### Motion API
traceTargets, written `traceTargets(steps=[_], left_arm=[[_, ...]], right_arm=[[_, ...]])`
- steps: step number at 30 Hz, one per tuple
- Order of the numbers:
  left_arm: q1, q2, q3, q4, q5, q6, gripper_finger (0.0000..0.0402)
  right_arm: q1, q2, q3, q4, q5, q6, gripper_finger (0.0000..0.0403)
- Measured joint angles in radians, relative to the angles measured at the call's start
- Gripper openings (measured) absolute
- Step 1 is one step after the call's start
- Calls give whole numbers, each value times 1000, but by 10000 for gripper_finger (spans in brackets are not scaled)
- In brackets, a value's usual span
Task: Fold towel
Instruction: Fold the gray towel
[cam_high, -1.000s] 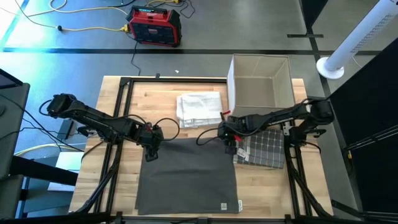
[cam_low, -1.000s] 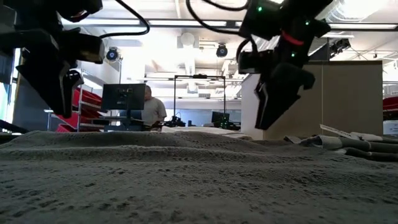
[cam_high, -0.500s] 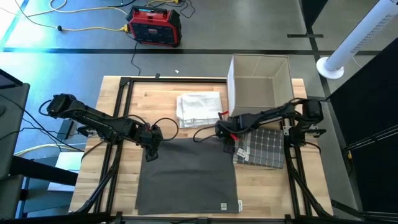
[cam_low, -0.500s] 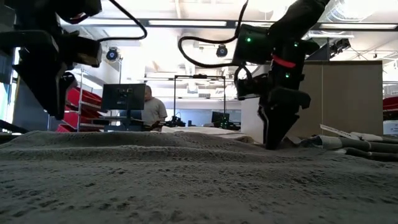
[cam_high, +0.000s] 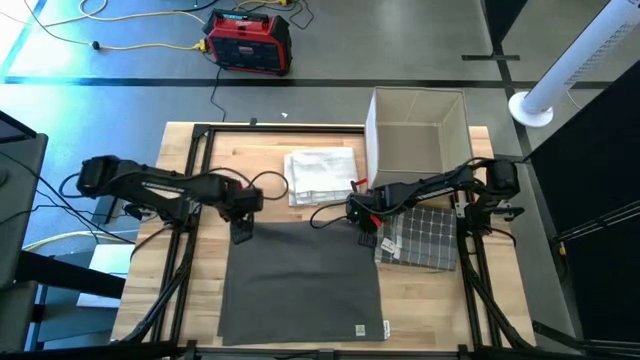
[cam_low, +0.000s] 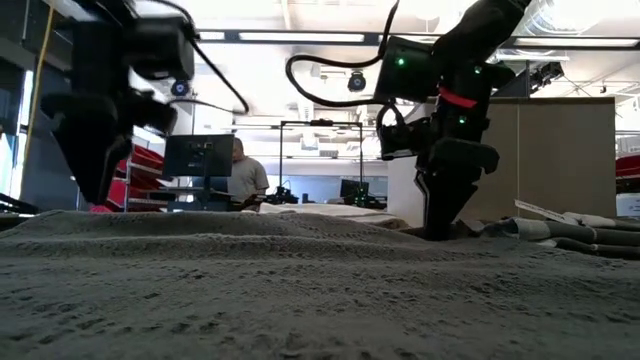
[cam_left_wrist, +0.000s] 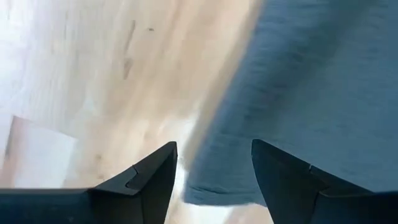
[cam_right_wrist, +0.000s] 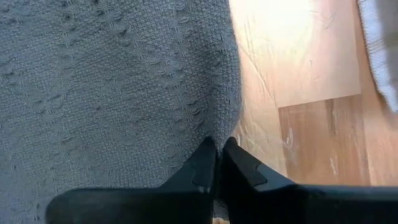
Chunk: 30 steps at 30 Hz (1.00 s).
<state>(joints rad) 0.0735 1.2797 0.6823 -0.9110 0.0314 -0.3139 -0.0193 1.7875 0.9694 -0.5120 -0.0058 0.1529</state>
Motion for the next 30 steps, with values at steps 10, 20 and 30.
traceTargets(steps=[10, 20, 30], left_arm=[[48, 154, 0, -7, 49, 113, 200], [64, 240, 4, -50, 65, 107, 11], [63, 200, 97, -190, -41, 67, 4]], right_arm=[[21, 1, -1, -1, 14, 5, 1], [26, -13, -3, -16, 12, 34, 0], [29, -154, -6, -38, 123, 103, 0]])
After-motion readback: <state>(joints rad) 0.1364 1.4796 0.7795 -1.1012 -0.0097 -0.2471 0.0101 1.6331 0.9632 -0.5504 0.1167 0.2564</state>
